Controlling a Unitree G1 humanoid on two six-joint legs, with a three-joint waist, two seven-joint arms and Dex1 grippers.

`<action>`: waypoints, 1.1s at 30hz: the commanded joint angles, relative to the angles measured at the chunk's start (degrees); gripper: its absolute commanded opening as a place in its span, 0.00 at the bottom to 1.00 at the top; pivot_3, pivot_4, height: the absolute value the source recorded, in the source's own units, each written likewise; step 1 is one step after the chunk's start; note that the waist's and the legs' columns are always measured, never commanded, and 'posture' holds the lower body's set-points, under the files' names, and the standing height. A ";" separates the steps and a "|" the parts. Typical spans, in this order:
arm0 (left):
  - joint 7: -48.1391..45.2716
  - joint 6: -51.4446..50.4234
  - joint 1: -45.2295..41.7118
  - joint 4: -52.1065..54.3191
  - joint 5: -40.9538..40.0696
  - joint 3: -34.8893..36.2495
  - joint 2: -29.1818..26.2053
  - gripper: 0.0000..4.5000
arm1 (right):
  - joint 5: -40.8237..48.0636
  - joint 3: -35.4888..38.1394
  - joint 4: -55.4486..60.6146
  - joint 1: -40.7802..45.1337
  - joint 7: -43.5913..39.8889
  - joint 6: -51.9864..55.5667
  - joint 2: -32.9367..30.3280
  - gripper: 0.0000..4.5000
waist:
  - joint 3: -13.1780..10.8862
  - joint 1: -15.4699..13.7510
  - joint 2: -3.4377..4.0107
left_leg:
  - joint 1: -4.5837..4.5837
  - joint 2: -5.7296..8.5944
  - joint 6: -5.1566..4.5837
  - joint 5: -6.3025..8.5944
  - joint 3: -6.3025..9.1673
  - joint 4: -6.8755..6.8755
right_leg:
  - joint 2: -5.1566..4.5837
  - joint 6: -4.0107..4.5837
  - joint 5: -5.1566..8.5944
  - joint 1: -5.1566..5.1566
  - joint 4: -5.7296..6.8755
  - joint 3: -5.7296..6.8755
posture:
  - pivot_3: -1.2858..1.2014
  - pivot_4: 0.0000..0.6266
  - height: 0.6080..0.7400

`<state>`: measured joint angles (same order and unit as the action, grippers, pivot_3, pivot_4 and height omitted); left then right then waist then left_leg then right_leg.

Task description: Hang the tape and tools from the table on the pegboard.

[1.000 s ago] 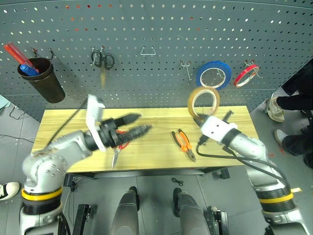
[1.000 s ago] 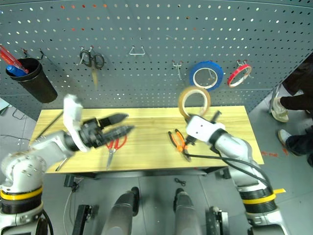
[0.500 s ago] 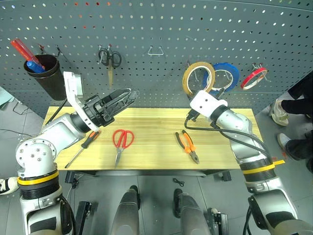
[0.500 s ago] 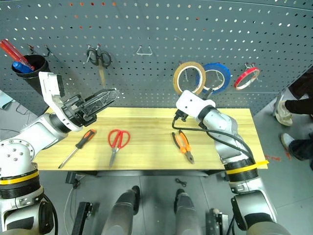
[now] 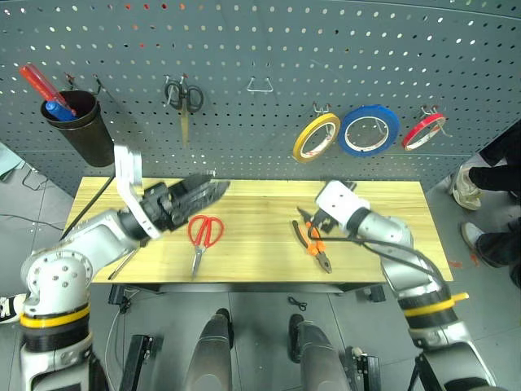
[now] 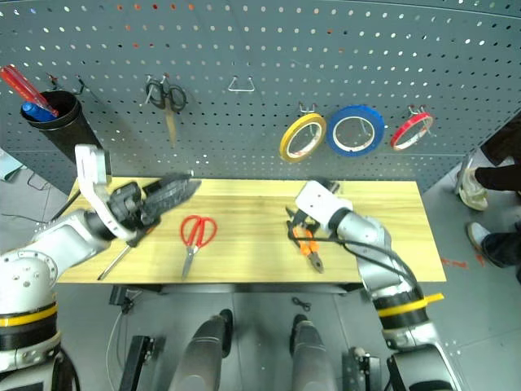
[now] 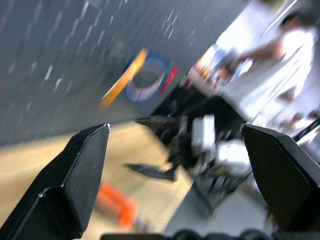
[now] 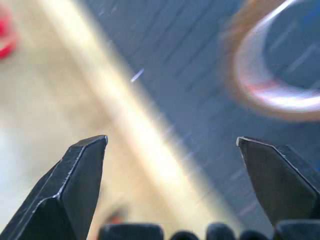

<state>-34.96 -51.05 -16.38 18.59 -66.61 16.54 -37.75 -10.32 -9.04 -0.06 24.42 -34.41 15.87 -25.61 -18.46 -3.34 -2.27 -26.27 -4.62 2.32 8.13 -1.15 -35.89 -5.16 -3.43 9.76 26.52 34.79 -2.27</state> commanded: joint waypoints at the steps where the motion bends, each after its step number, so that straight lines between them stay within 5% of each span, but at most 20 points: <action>1: -7.60 2.60 5.91 4.17 5.75 -1.71 -4.58 1.00 | 5.25 0.98 5.04 -0.84 -2.44 18.44 2.93 0.99 | 0.00 0.49 0.00 | 0.00 -0.04 0.00 0.00 0.00 -0.01 | 0.02 0.19 0.12 0.04 0.04 0.00 | 0.59 0.48 1.00; 10: -10.06 3.80 10.56 5.54 7.77 0.65 -6.40 1.00 | 6.54 0.76 -5.44 5.94 1.89 35.53 6.62 0.99 | 0.00 0.33 0.00 | -0.01 -0.11 0.12 -0.01 -0.01 -0.03 | 0.05 0.49 0.14 0.19 0.20 0.00 | 0.60 0.49 1.00; 25: -6.07 2.13 14.11 11.09 3.42 2.89 -5.80 1.00 | 8.45 1.35 -23.41 12.67 5.01 31.78 8.50 0.99 | 0.00 -0.67 0.00 | -0.15 -0.09 -0.01 -0.08 0.01 0.03 | 0.08 0.37 0.28 0.25 0.18 -0.01 | 0.62 0.51 1.00; 30: -6.43 1.41 14.16 11.58 1.23 2.76 -6.21 1.00 | 8.90 0.31 -22.89 12.83 4.07 31.06 8.09 0.58 | 0.00 -0.68 0.00 | -0.15 -0.10 -0.01 -0.08 0.01 0.05 | 0.09 0.37 0.29 0.26 0.17 -0.01 | 0.61 0.51 1.00; 33: -6.78 0.98 14.68 12.03 0.11 3.08 -6.89 1.00 | 10.24 0.33 -16.98 11.62 2.41 32.97 7.28 0.57 | -0.01 -0.70 0.01 | -0.15 -0.09 -0.01 -0.08 0.01 0.05 | 0.08 0.36 0.29 0.26 0.17 -0.01 | 0.62 0.51 1.00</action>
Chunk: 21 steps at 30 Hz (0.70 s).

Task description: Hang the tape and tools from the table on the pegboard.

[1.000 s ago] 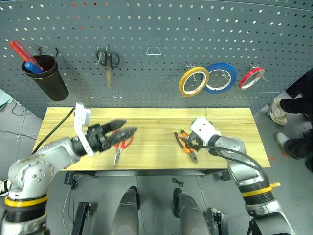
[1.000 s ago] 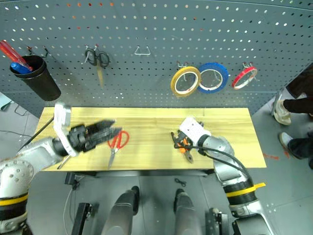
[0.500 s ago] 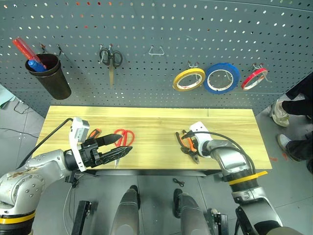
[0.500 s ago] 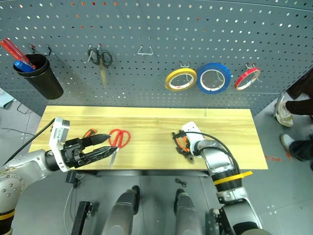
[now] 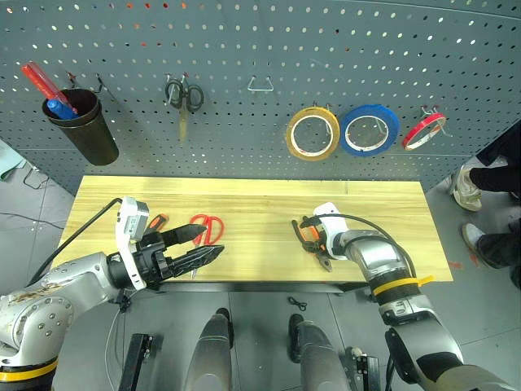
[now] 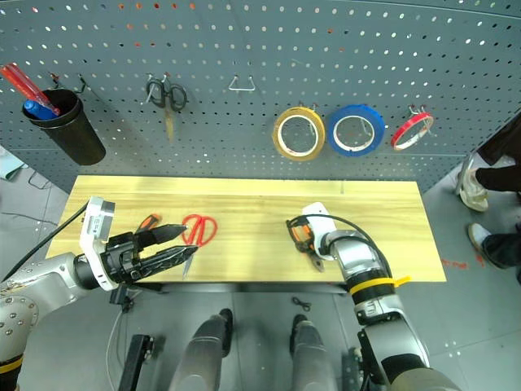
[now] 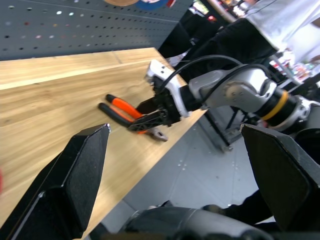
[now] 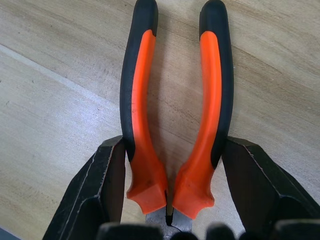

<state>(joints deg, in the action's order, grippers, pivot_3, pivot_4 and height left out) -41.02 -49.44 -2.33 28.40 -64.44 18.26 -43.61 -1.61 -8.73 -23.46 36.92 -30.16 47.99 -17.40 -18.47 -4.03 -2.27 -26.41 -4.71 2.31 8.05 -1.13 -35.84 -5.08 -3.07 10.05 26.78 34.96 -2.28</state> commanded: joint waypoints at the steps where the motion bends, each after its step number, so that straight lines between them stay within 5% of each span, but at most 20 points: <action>1: -0.77 -0.65 0.75 2.23 -2.12 1.44 -1.23 1.00 | 1.94 0.14 7.88 -1.11 -2.16 1.36 -1.09 0.57 | 0.00 0.02 0.01 | 0.00 0.00 0.00 0.00 0.00 0.01 | 0.00 0.00 0.00 0.00 0.00 0.00 | 0.62 0.51 1.00; 10: 6.02 -1.07 -2.31 -3.17 -13.15 10.25 -0.37 1.00 | 14.50 10.30 37.70 10.60 -1.45 2.47 3.74 0.57 | -0.18 0.28 0.18 | -0.15 -0.18 0.00 0.00 0.08 0.02 | 0.23 0.07 -0.11 0.35 0.13 -0.03 | 0.61 0.51 1.00; 16: 17.41 2.31 -11.67 -6.95 -23.87 10.41 5.51 1.00 | 5.34 7.12 28.30 20.40 6.09 -30.55 5.47 0.57 | -0.16 -1.48 0.16 | -0.30 -0.14 0.04 0.02 0.25 0.03 | 0.31 -0.21 -0.11 0.18 -0.06 0.02 | 0.61 0.50 1.00; 21: 23.03 5.11 -19.29 -10.46 -24.69 9.05 9.02 1.00 | 2.86 8.75 11.53 29.38 13.11 -48.11 9.21 0.57 | -0.17 -1.53 0.14 | -0.47 -0.11 0.09 -0.04 0.34 -0.03 | 0.35 -0.11 -0.26 0.28 0.01 0.01 | 0.61 0.50 1.00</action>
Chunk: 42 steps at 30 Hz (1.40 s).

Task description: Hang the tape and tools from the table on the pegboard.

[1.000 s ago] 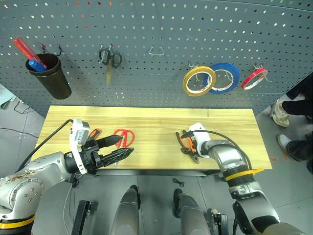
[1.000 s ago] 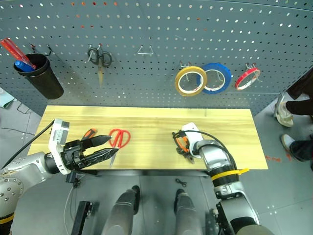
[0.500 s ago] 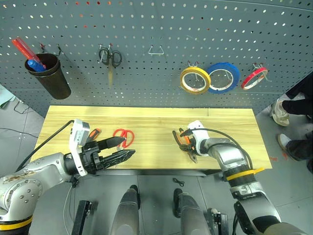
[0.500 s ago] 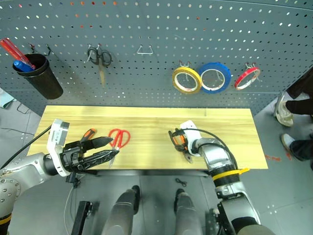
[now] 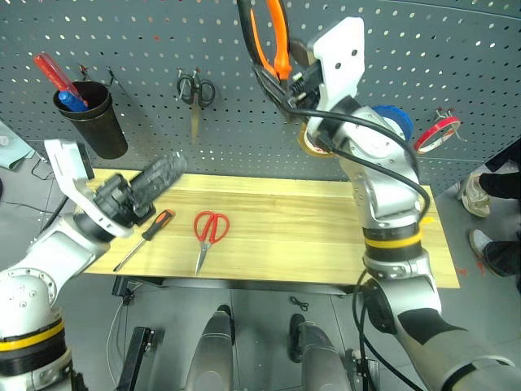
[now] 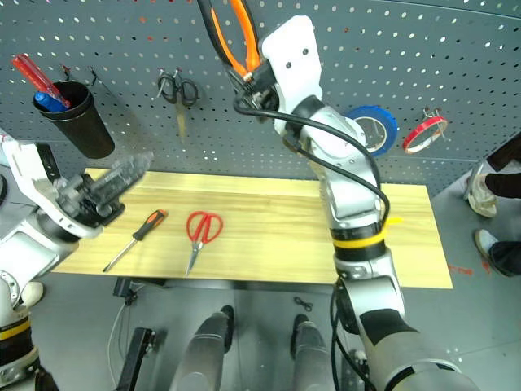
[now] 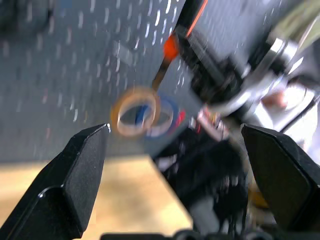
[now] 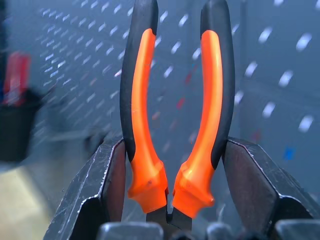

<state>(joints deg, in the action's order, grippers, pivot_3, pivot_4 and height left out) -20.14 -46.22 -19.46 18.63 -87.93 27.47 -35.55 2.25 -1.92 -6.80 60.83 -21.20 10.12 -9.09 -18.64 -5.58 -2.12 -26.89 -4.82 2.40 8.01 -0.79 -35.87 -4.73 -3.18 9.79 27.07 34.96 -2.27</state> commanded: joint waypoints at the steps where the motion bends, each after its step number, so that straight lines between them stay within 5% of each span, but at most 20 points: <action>1: 2.67 2.09 -3.08 -1.05 -1.15 -0.40 1.35 1.00 | -1.26 2.34 -8.80 7.39 5.25 -13.32 1.23 0.57 | 0.00 0.04 0.00 | -0.01 -0.01 0.00 0.00 0.03 0.01 | 0.03 0.09 -0.06 0.00 0.01 0.01 | 0.61 0.50 1.00; 11: 2.28 1.01 -1.41 0.57 -1.31 -1.06 0.74 1.00 | 0.35 5.09 -33.00 15.77 10.26 -27.60 3.84 0.57 | -0.02 0.42 -0.01 | -0.02 -0.03 0.00 0.00 0.13 0.16 | 0.10 0.28 -0.12 0.01 -0.01 0.03 | 0.61 0.49 1.00; 29: 3.34 1.15 -0.04 2.08 -3.04 -1.03 -0.71 1.00 | -0.74 4.65 -38.33 12.04 10.52 -28.08 6.83 0.57 | -0.02 0.15 -0.01 | -0.04 -0.08 0.20 -0.15 0.41 0.14 | 0.30 0.28 -0.12 0.01 0.06 0.03 | 0.63 0.49 1.00; 31: 3.31 1.15 0.03 2.07 -3.03 -1.14 -0.82 1.00 | -0.83 4.45 -38.14 11.54 9.93 -27.73 6.50 0.80 | -0.02 0.14 -0.01 | -0.04 -0.08 0.20 -0.15 0.41 0.15 | 0.30 0.28 -0.11 0.01 0.07 0.03 | 0.63 0.49 1.00; 34: 3.26 1.22 0.18 2.05 -2.93 -1.30 -0.81 1.00 | -0.74 4.02 -36.64 10.52 8.59 -26.83 5.68 0.99 | -0.02 0.14 -0.01 | -0.02 -0.08 0.21 -0.16 0.42 0.14 | 0.30 0.27 -0.11 0.00 0.09 0.03 | 0.63 0.49 1.00; 37: 3.07 1.21 0.36 1.95 -2.49 -1.47 -0.83 1.00 | 0.03 3.59 -32.91 8.58 6.63 -24.43 4.56 0.99 | -0.02 0.07 -0.01 | -0.02 -0.08 0.22 -0.21 0.44 0.14 | 0.31 0.22 -0.08 -0.01 0.10 0.03 | 0.62 0.51 1.00; 42: 0.37 0.22 3.43 2.20 3.23 -3.24 -3.00 1.00 | 4.58 0.37 -9.53 -2.54 -3.48 -6.60 0.04 0.99 | -0.04 0.02 0.03 | -0.07 -0.06 0.23 -0.21 0.47 0.17 | 0.30 0.27 -0.07 -0.04 0.04 0.03 | 0.62 0.53 1.00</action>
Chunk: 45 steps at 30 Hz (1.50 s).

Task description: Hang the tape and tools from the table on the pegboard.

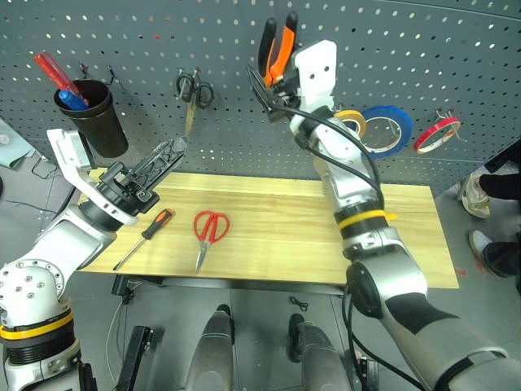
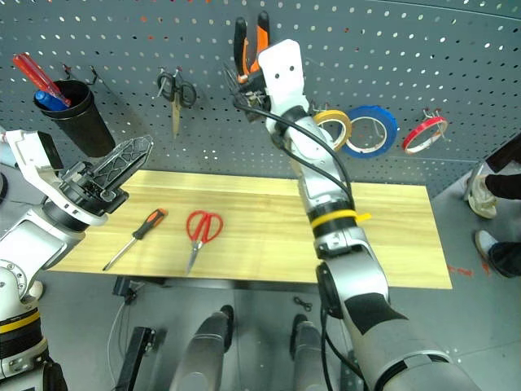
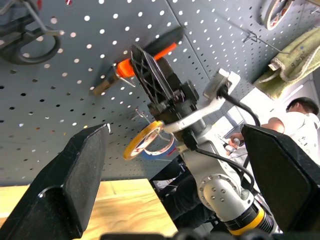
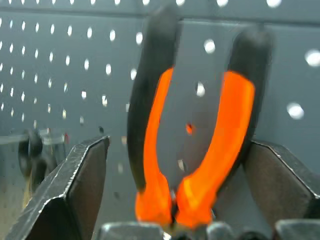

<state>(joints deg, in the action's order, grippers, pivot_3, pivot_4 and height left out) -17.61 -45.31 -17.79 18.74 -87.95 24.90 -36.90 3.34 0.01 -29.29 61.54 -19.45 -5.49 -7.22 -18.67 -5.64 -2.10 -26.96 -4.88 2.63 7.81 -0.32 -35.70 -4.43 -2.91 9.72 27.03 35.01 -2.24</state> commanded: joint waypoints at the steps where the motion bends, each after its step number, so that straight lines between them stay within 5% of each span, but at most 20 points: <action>1: -3.57 0.17 3.25 2.24 7.93 -2.32 -2.55 1.00 | 5.83 -2.20 18.99 -6.00 -7.82 14.67 -3.36 0.99 | -0.02 0.09 0.03 | 0.00 0.01 0.01 0.00 0.00 0.02 | -0.01 0.05 -0.01 0.01 0.02 -0.01 | 0.61 0.54 1.00; 9: -4.26 9.00 7.01 -4.50 41.29 -16.38 -4.25 1.00 | 15.95 -4.29 43.73 -21.23 -20.42 37.82 -16.60 0.99 | -0.15 0.22 0.21 | 0.20 -0.01 0.05 -0.03 -0.01 0.47 | 0.03 0.38 0.59 0.12 0.07 0.00 | 0.59 0.59 1.00; 17: 5.10 9.14 8.72 -8.78 59.97 -25.93 3.26 1.00 | 16.62 -6.34 46.79 -34.84 -32.51 30.38 -25.42 0.99 | -0.72 0.40 0.16 | 0.16 0.04 0.05 -0.02 -0.02 0.48 | 0.00 0.29 0.72 0.11 0.02 -0.11 | 0.56 0.66 1.00; 32: 4.42 6.62 7.39 -20.81 69.52 -27.01 11.71 1.00 | 16.32 -6.99 44.14 -29.99 -32.33 30.09 -22.87 0.99 | -2.79 2.20 0.16 | 0.22 0.07 0.02 -0.05 0.08 0.36 | 0.02 0.23 0.70 0.10 0.31 -0.15 | 0.56 0.72 1.00; 35: 2.79 7.90 6.55 -23.10 71.47 -28.01 12.35 0.80 | 16.48 -7.03 44.47 -29.55 -31.71 30.78 -22.56 1.00 | -2.79 2.15 0.17 | 0.28 0.09 0.02 -0.05 0.08 0.36 | 0.00 0.24 0.72 0.06 0.32 -0.16 | 0.55 0.72 1.00; 42: 2.67 5.36 6.84 -22.32 73.48 -26.64 13.05 0.06 | 16.68 -6.62 45.24 -29.94 -31.14 31.08 -23.04 1.00 | -2.79 2.60 0.17 | 0.29 0.09 0.02 -0.05 0.07 0.37 | 0.00 0.21 0.73 0.03 0.29 -0.16 | 0.55 0.70 1.00; 45: 2.17 5.14 6.93 -21.67 73.73 -26.38 13.06 0.01 | 16.64 -6.60 44.97 -30.14 -30.82 30.82 -22.84 1.00 | -2.79 2.93 0.18 | 0.31 0.09 0.02 -0.05 0.07 0.37 | 0.00 0.21 0.73 0.01 0.30 -0.16 | 0.56 0.68 1.00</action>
<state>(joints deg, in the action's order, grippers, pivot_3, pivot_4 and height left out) -15.01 -37.80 -13.03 -1.49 -15.34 -0.64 -24.25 19.21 -8.01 13.39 31.71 -50.48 25.68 -29.92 -21.46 -2.71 -1.93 -26.64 -4.79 2.64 7.76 -0.25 -35.33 -4.44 -2.71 10.46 27.04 35.31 -2.40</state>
